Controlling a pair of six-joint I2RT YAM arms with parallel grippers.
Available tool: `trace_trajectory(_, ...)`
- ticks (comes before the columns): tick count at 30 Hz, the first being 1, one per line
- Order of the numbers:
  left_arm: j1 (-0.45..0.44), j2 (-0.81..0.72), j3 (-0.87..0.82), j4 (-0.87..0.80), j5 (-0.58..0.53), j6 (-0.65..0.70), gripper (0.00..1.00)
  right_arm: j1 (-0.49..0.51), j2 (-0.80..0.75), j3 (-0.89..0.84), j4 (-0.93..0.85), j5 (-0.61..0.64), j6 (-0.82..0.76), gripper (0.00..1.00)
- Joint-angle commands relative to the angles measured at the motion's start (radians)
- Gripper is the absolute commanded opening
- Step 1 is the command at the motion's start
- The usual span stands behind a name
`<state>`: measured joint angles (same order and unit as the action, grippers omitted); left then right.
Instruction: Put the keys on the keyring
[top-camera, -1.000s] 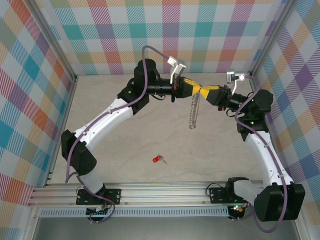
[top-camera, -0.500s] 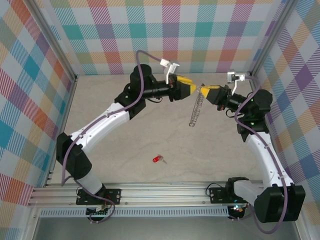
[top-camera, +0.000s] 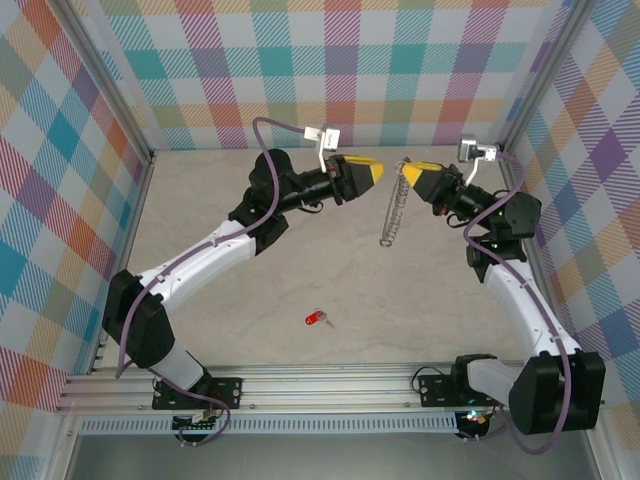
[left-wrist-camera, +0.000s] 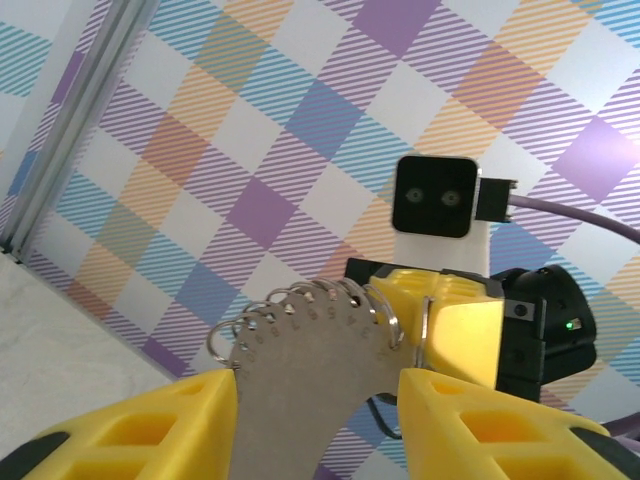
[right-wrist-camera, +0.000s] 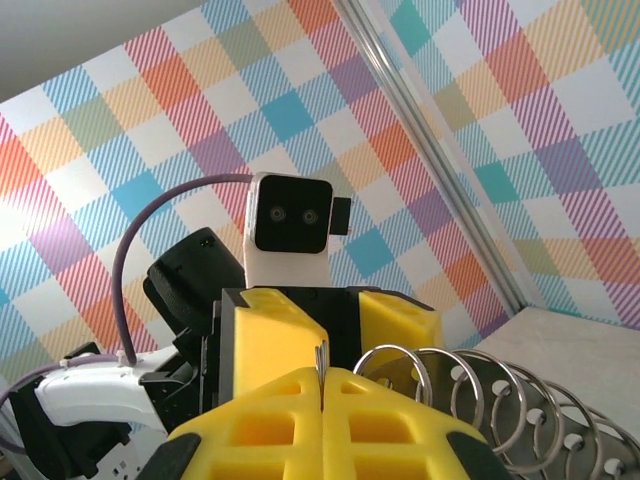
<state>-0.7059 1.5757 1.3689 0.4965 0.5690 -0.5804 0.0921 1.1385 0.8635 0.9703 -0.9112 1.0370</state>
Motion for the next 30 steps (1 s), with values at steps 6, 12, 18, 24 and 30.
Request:
trace_trajectory(6, -0.016, -0.031, -0.043, 0.166, 0.022, -0.055, 0.39, 0.032, 0.023, 0.023, 0.144, 0.031, 0.037, 0.00)
trace_trajectory(12, -0.018, -0.013, -0.040, 0.231, 0.048, -0.089, 0.39, 0.051, 0.036, 0.026, 0.118, 0.038, 0.011, 0.00)
trace_trajectory(18, -0.025, -0.002, -0.027, 0.237, 0.064, -0.094, 0.39, 0.054, 0.037, 0.028, 0.104, 0.041, 0.000, 0.00)
trace_trajectory(24, -0.035, 0.013, -0.013, 0.233, 0.068, -0.095, 0.39, 0.057, 0.040, 0.031, 0.098, 0.045, -0.002, 0.00)
trace_trajectory(30, -0.041, 0.030, 0.006, 0.232, 0.071, -0.097, 0.39, 0.057, 0.041, 0.031, 0.096, 0.044, -0.002, 0.00)
